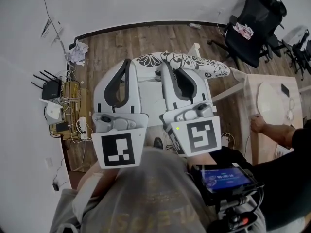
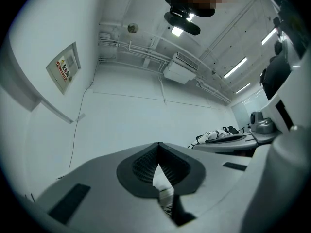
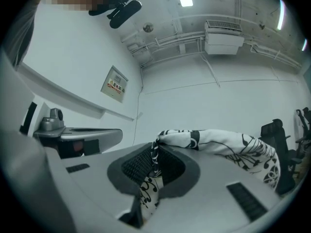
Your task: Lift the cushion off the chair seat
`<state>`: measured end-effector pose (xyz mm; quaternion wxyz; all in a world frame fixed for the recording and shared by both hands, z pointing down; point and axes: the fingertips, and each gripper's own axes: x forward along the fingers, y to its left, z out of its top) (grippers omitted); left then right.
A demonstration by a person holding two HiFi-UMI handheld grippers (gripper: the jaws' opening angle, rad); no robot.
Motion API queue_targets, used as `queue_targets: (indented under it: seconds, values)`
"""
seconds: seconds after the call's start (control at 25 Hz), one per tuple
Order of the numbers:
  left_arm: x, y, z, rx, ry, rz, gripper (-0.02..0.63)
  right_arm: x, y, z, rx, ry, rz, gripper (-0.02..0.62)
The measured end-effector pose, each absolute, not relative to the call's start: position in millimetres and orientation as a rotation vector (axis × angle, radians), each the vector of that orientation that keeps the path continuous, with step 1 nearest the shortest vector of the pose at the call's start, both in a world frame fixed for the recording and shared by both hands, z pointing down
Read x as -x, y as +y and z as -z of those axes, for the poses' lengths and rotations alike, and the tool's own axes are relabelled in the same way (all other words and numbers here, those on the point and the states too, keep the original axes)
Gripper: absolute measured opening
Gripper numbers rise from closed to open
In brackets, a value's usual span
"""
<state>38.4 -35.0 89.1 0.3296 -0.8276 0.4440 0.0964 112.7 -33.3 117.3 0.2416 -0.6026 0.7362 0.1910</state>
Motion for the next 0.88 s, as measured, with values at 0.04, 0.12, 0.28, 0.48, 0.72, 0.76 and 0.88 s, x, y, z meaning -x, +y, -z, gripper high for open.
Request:
queue_targets:
  seconds: [0.04,0.12,0.28,0.48,0.72,0.76,0.88]
  values:
    - [-38.4,-35.1,-88.6,2.164,1.16,-0.251,0.006,-112.4,-33.2,-117.4,1.646,2.015,-0.52,0.032]
    - [-38.3,-35.3,-88.2,2.162,1.158,-0.251,0.006,-112.6,-32.9,-118.5,1.646,2.015,-0.512,0.032]
    - [-37.6,-35.0,-90.0,2.171,1.159,-0.253,0.006,-113.5,-31.8,-120.3,1.651,2.011,-0.506,0.032]
    - [-39.1,-31.7,-91.2,2.173,1.154,-0.257,0.006,-113.5,-28.3,-121.6,1.656,2.012,-0.513,0.032]
    - [-38.6,-30.0,-91.9,2.174,1.153,-0.265,0.006,-112.6,-26.8,-122.2,1.659,2.015,-0.52,0.032]
    - [-38.8,-28.9,-92.3,2.173,1.152,-0.266,0.006,-112.6,-25.7,-122.5,1.659,2.014,-0.521,0.032]
    - [-38.9,-27.4,-91.3,2.171,1.15,-0.264,0.006,-112.7,-23.7,-122.0,1.659,2.012,-0.524,0.032]
